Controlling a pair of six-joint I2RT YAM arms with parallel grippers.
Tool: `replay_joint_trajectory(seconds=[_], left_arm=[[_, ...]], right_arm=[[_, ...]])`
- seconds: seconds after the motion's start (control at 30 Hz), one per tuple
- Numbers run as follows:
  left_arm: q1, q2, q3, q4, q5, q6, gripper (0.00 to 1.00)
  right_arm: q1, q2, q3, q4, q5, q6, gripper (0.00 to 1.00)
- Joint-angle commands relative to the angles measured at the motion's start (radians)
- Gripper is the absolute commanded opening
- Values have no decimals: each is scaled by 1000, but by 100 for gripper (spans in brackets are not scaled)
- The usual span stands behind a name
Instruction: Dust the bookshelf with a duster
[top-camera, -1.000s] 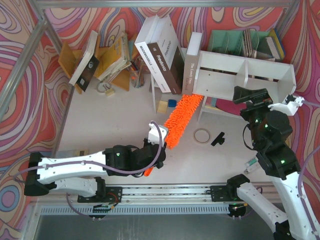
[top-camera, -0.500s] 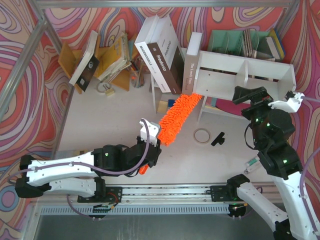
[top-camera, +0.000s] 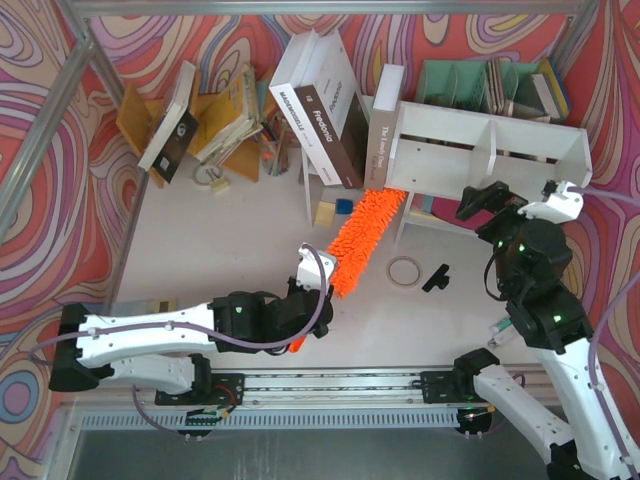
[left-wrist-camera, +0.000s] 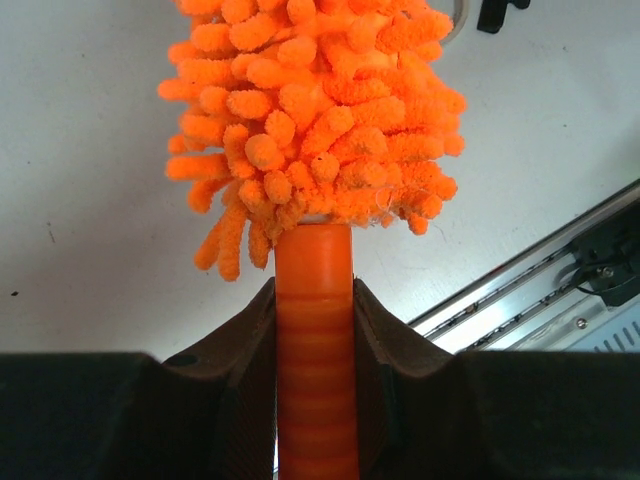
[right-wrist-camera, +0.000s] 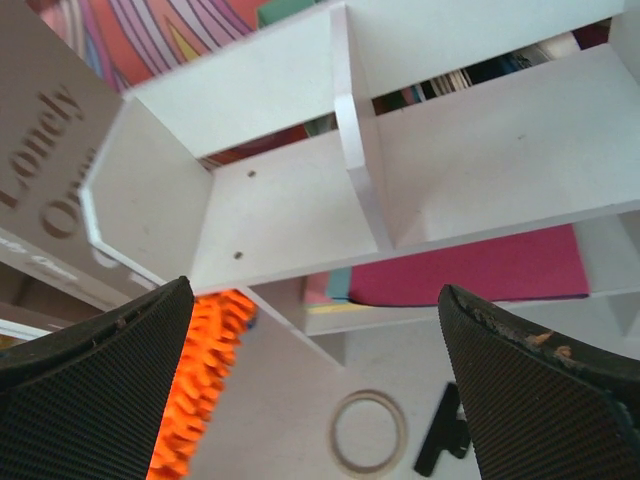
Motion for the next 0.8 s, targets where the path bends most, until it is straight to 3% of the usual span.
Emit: replay_joint_trajectory(seconds=[0.0,0.23,0.57,0.77], left_arm=[[-9,-56,24,73,29,21,0],[-8,-116,40,63,28,15,0],[-8,51,12,69,95,7,0],[-6,31,-8,67,-9,-6,0]], right_arm=[[-1,-12,-36,51,40,-108,99],[-1,-55,-86,99,33,-205,99],[-1,-128,-183,127,59,-258,99],[-1,-164,-218,145,59,-267,99]])
